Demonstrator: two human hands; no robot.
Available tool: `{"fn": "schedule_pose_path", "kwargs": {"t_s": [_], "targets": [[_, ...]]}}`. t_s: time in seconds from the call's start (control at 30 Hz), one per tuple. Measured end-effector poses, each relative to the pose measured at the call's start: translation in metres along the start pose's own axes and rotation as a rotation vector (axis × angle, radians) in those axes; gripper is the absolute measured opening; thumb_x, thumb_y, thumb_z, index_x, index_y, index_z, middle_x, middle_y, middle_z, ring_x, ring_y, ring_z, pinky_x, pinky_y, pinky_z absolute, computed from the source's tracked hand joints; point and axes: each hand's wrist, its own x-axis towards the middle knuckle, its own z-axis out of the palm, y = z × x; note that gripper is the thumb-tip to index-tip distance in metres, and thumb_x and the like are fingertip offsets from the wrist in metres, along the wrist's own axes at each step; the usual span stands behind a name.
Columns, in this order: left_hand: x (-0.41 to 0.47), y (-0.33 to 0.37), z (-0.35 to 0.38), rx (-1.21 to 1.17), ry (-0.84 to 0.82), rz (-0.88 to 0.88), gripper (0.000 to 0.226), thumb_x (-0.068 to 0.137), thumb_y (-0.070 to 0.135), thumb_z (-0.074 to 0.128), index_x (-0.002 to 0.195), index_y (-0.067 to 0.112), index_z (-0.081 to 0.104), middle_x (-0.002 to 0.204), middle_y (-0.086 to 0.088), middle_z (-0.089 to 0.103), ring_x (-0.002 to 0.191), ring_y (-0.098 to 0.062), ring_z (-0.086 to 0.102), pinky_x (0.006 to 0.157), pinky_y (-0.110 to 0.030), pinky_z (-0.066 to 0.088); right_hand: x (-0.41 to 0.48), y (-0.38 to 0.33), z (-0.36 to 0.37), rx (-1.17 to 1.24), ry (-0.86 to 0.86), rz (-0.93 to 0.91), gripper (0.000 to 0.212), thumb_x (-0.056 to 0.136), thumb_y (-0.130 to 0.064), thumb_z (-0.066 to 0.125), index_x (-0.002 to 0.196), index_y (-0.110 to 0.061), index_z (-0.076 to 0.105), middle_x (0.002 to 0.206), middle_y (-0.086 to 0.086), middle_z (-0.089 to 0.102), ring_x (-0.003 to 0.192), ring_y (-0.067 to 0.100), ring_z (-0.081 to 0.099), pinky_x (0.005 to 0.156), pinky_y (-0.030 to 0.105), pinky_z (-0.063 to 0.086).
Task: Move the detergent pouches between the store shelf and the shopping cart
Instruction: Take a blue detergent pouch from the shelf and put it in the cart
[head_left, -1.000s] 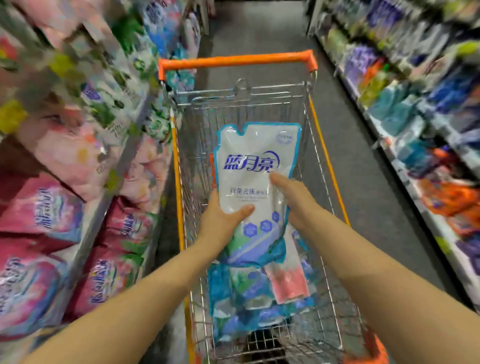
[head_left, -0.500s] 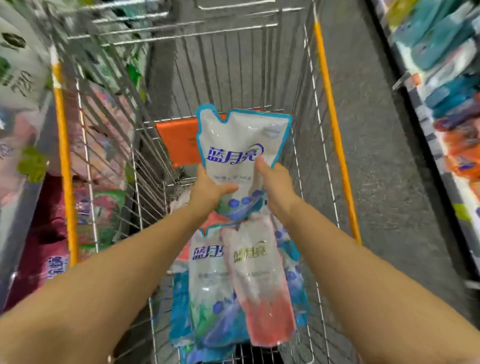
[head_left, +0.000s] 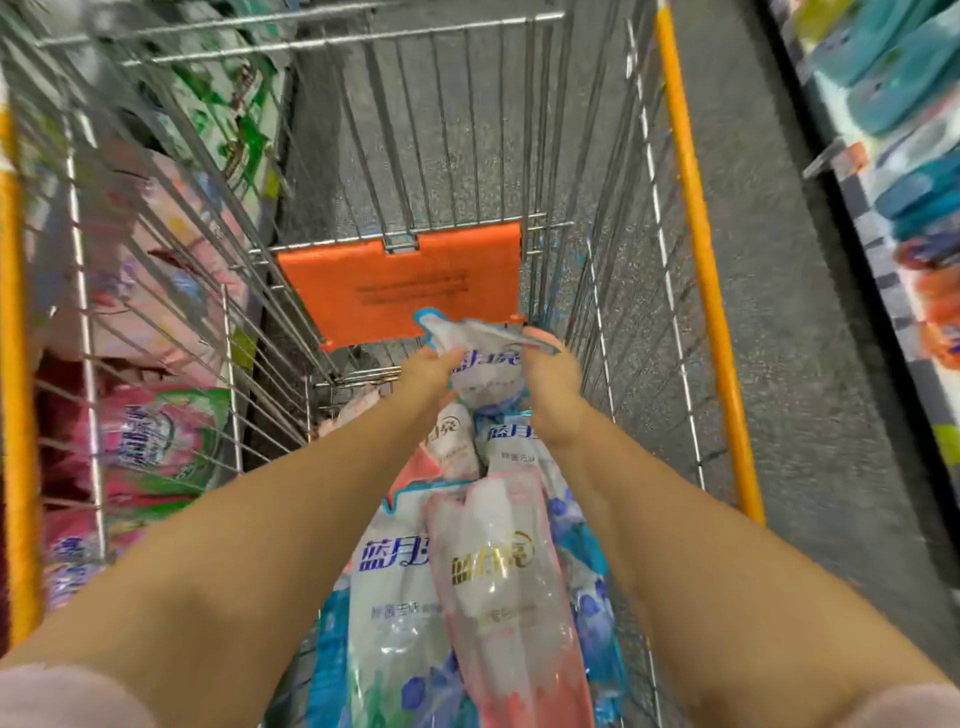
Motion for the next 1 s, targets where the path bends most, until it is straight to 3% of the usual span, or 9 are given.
{"fn": "schedule_pose_path", "kwargs": {"t_s": [0.1, 0.23, 0.3, 0.37, 0.6, 0.7, 0.73, 0.87, 1.0], "targets": [[-0.004, 0.005, 0.003, 0.022, -0.009, 0.034, 0.026, 0.093, 0.016, 0.053, 0.117, 0.006, 0.051, 0.104, -0.009, 0.058, 0.084, -0.019, 0.057, 0.075, -0.031, 0.045, 0.006, -0.005, 0.007, 0.027, 0.048, 0.045, 0.054, 0.093, -0.011, 0.048, 0.145, -0.019, 0.033, 0.11, 0.009, 0.057, 0.098, 0.03, 0.062, 0.071, 0.033, 0.047], [-0.024, 0.007, -0.008, 0.183, 0.031, 0.12, 0.018, 0.089, 0.02, 0.06, 0.103, 0.008, 0.059, 0.101, -0.005, 0.061, 0.092, -0.021, 0.059, 0.076, -0.032, 0.046, -0.003, 0.0, 0.009, -0.047, 0.138, 0.075, 0.072, 0.09, -0.015, 0.056, 0.15, -0.01, 0.017, 0.143, 0.014, 0.041, 0.123, 0.031, 0.048, 0.098, 0.041, 0.044], [-0.039, 0.005, -0.015, 0.2, 0.085, 0.178, 0.034, 0.088, 0.015, 0.063, 0.12, 0.004, 0.057, 0.114, -0.007, 0.059, 0.1, -0.021, 0.057, 0.078, -0.026, 0.044, -0.015, 0.001, 0.015, -0.048, 0.173, 0.077, 0.072, 0.088, -0.017, 0.059, 0.148, -0.007, 0.021, 0.144, 0.016, 0.041, 0.125, 0.033, 0.047, 0.102, 0.044, 0.042], [-0.062, 0.006, -0.024, 0.181, 0.107, 0.257, 0.042, 0.086, 0.009, 0.064, 0.126, 0.002, 0.055, 0.122, -0.01, 0.058, 0.101, -0.018, 0.056, 0.074, -0.018, 0.045, -0.036, -0.001, 0.022, -0.049, 0.147, 0.052, 0.065, 0.087, -0.018, 0.061, 0.143, -0.005, 0.031, 0.137, 0.017, 0.049, 0.12, 0.033, 0.052, 0.101, 0.044, 0.043], [-0.139, -0.003, -0.046, -0.05, 0.094, 0.35, 0.035, 0.085, 0.0, 0.06, 0.12, 0.005, 0.056, 0.115, -0.012, 0.059, 0.098, -0.018, 0.054, 0.08, -0.025, 0.043, -0.13, -0.001, 0.02, -0.056, -0.003, -0.12, 0.041, 0.088, -0.018, 0.059, 0.126, -0.007, 0.048, 0.113, 0.014, 0.059, 0.11, 0.032, 0.056, 0.098, 0.044, 0.043], [-0.19, -0.009, -0.062, -0.11, 0.113, 0.426, 0.033, 0.087, -0.001, 0.058, 0.119, 0.003, 0.055, 0.107, -0.007, 0.058, 0.085, -0.014, 0.057, 0.061, -0.016, 0.047, -0.19, 0.006, 0.01, -0.032, -0.048, -0.206, 0.011, 0.082, -0.021, 0.06, 0.09, -0.02, 0.052, 0.083, 0.002, 0.055, 0.084, 0.023, 0.053, 0.086, 0.04, 0.045], [-0.213, -0.011, -0.071, -0.131, 0.114, 0.467, 0.033, 0.087, -0.002, 0.058, 0.12, 0.002, 0.054, 0.109, -0.009, 0.059, 0.084, -0.013, 0.056, 0.057, -0.014, 0.046, -0.216, 0.008, 0.008, -0.018, -0.078, -0.239, 0.01, 0.084, -0.018, 0.059, 0.088, -0.02, 0.051, 0.078, -0.001, 0.053, 0.081, 0.02, 0.051, 0.081, 0.037, 0.046], [-0.31, -0.021, -0.141, -0.211, 0.126, 0.667, 0.03, 0.089, 0.001, 0.056, 0.119, -0.001, 0.055, 0.103, -0.006, 0.061, 0.089, -0.011, 0.056, 0.065, -0.008, 0.044, -0.332, 0.02, 0.029, -0.007, -0.163, -0.422, 0.03, 0.081, -0.012, 0.062, 0.111, -0.005, 0.06, 0.089, 0.003, 0.063, 0.092, 0.023, 0.058, 0.084, 0.033, 0.045], [-0.428, -0.047, -0.252, -0.229, 0.245, 0.813, 0.011, 0.09, 0.01, 0.058, 0.094, 0.02, 0.06, 0.085, 0.001, 0.061, 0.077, -0.012, 0.054, 0.057, -0.02, 0.042, -0.479, 0.039, 0.073, -0.025, -0.414, -0.608, 0.026, 0.087, 0.0, 0.056, 0.112, -0.004, 0.061, 0.092, 0.002, 0.057, 0.081, 0.01, 0.052, 0.059, 0.003, 0.04]]}}
